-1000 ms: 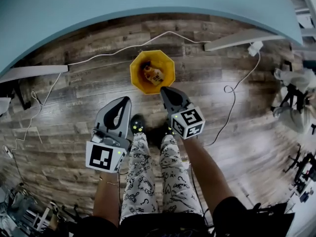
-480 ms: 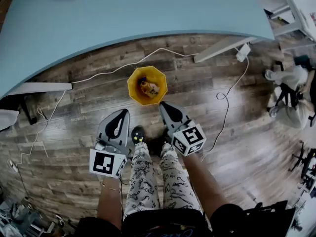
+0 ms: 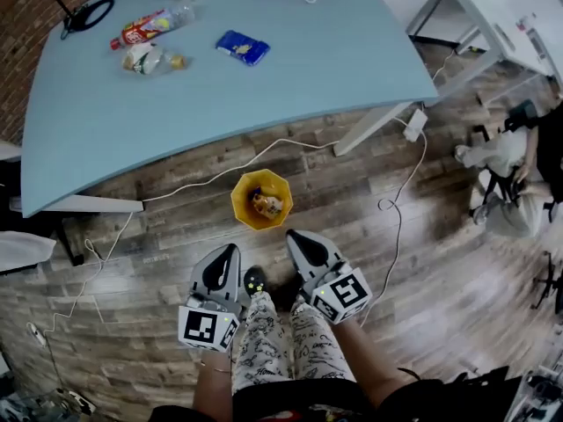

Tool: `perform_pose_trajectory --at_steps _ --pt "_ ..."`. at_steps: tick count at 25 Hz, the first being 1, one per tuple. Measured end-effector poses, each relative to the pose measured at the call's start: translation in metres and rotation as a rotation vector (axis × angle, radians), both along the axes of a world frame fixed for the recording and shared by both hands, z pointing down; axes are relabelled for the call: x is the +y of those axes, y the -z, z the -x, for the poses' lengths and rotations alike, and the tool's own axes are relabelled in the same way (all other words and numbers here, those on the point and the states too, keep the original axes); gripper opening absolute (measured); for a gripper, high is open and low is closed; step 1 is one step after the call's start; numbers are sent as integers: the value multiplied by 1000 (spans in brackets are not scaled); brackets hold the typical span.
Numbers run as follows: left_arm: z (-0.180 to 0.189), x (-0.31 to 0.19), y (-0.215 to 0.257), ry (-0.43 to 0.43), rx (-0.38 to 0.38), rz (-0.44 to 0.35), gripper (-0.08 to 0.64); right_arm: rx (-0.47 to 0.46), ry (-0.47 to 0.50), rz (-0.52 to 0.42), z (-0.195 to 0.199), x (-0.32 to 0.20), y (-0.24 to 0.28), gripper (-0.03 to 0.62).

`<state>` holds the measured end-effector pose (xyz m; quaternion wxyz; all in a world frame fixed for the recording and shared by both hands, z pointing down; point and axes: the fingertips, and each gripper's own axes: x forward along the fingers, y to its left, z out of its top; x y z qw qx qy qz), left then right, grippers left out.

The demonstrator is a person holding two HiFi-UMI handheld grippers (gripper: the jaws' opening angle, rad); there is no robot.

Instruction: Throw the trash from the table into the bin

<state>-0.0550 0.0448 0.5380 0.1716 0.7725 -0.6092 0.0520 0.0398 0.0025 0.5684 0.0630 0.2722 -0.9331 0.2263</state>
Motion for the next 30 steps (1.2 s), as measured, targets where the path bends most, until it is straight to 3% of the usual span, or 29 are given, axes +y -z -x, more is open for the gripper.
perform_pose_trajectory --at_steps 7,18,24,30 --pt "-5 0 41 -31 -31 -20 8 -30 -55 -5 -21 1 45 8" --pt "-44 -2 125 -203 -75 -79 8 -105 -79 -50 -14 -3 143 8" --pt "-54 -16 169 -198 -61 -147 8 -115 -58 -92 -23 0 173 8" --pt "-55 -22 191 -196 -60 -154 8 -166 -61 -126 -32 7 200 8"
